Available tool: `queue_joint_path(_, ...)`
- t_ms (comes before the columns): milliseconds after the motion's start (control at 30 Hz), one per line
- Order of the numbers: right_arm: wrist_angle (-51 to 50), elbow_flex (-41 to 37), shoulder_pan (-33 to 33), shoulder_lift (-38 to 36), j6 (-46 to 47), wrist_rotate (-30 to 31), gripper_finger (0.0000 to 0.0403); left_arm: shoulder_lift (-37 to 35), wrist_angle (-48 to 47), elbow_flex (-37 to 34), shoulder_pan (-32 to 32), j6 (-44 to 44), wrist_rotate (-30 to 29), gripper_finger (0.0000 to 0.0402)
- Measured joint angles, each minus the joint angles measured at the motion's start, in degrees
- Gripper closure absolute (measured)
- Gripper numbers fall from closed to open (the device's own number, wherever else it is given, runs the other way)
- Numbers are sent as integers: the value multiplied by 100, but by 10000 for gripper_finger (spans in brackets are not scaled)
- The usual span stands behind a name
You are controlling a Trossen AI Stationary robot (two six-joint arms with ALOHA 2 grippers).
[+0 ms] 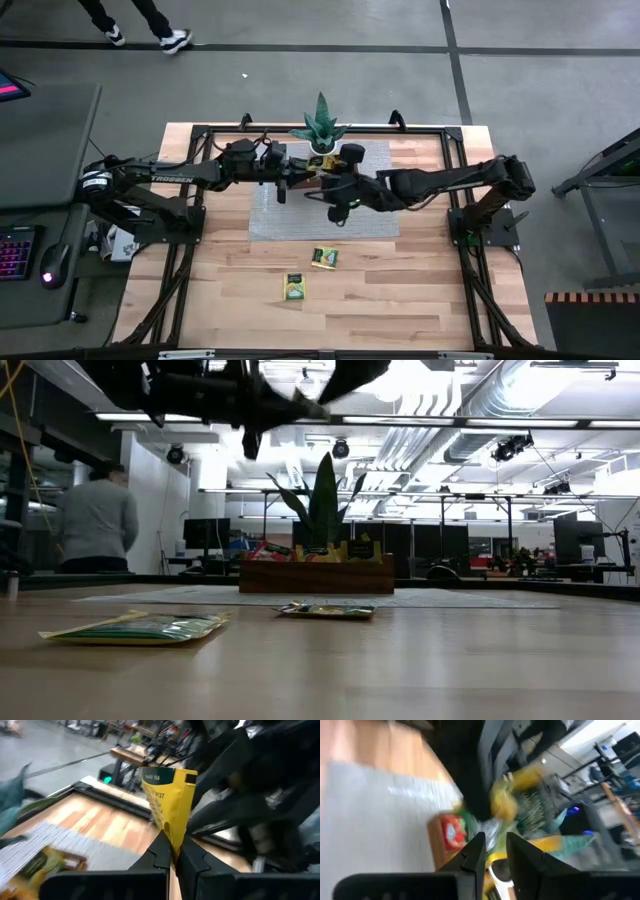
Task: Pick & Place Tea
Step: Put the yellow tea bag into the right section of the wooden organizer
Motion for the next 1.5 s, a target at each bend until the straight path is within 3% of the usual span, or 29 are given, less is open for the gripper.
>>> queue_joint_path(267, 26, 22, -107, -831, 602, -1150, 306, 22, -402, -22, 9, 418, 129, 401)
queue_joint_path(500, -74, 24, -937, -1459, 1655, -3651, 295, 26, -375, -28, 9, 631, 938, 401)
queue_joint_path(767, -183, 22, -1660, -1399, 2151, -5456, 291, 24, -321, -28, 9, 904, 1317, 401)
queue_joint_path(1500, 86, 11, -1735, -497, 2119, -5630, 233, 24, -59, -28, 9, 879, 1475, 401)
